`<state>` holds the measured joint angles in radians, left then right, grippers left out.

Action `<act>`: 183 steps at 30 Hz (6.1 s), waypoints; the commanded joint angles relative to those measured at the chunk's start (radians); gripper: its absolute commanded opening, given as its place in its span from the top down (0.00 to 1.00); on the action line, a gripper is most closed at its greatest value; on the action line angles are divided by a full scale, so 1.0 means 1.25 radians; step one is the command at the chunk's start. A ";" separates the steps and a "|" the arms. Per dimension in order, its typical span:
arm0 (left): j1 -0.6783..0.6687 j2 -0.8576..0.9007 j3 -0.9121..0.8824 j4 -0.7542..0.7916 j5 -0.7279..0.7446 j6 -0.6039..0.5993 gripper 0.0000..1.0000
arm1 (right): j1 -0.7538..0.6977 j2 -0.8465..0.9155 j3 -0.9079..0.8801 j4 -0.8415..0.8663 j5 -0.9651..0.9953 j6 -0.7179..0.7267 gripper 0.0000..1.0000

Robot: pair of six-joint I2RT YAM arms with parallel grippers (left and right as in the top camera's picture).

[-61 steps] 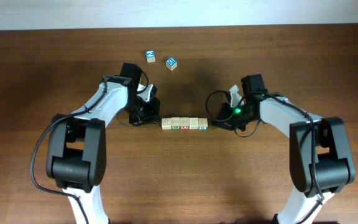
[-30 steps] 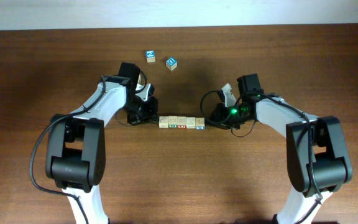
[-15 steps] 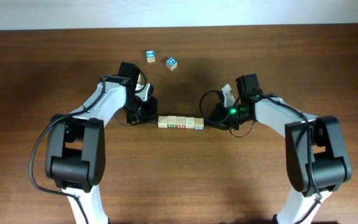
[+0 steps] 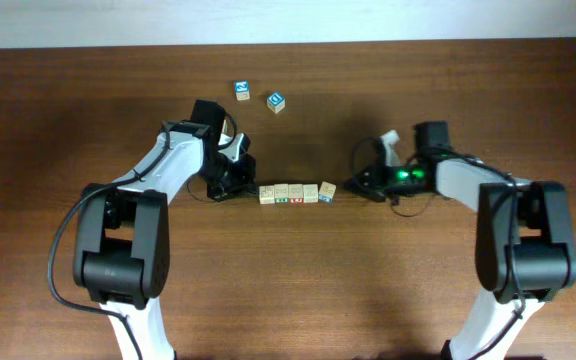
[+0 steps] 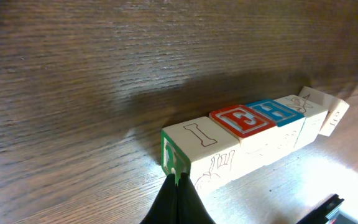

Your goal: Rotate 5 blocks

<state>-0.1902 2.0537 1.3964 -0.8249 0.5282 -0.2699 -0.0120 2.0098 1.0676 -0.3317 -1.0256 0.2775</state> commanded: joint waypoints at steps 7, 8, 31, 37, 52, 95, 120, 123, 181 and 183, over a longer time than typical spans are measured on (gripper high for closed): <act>0.013 0.007 -0.037 0.037 0.027 -0.015 1.00 | -0.005 0.007 -0.048 0.040 -0.073 -0.041 0.95; 0.013 0.007 -0.043 0.047 0.027 -0.025 1.00 | -0.003 0.007 -0.048 0.044 -0.060 -0.026 0.96; 0.013 0.007 -0.055 0.070 0.027 -0.032 1.00 | 0.081 0.007 -0.046 0.209 0.119 0.142 0.96; 0.013 0.007 -0.055 0.070 0.027 -0.032 1.00 | 0.083 0.007 -0.046 0.209 0.117 0.141 0.96; 0.013 0.007 -0.055 0.069 0.027 -0.032 1.00 | 0.082 0.006 -0.014 0.218 0.088 0.141 0.96; 0.055 0.007 -0.055 0.061 0.051 0.026 1.00 | 0.036 0.109 0.015 0.027 -0.110 -0.051 0.95; 0.047 0.007 -0.056 0.058 0.086 0.058 1.00 | 0.036 0.111 0.015 0.042 -0.110 -0.049 0.96; 0.047 0.007 -0.056 0.058 0.082 0.058 1.00 | 0.036 0.111 0.015 0.042 -0.110 -0.049 0.96; 0.018 0.007 -0.058 0.067 0.056 0.044 1.00 | 0.160 0.053 0.081 0.060 -0.154 -0.008 0.95; 0.018 0.007 -0.058 0.067 0.056 0.043 1.00 | 0.167 0.053 0.087 0.059 -0.148 -0.004 0.95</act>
<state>-0.1406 2.0537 1.3289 -0.7471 0.4732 -0.2169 0.1360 2.1006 1.1538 -0.2581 -1.1801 0.2630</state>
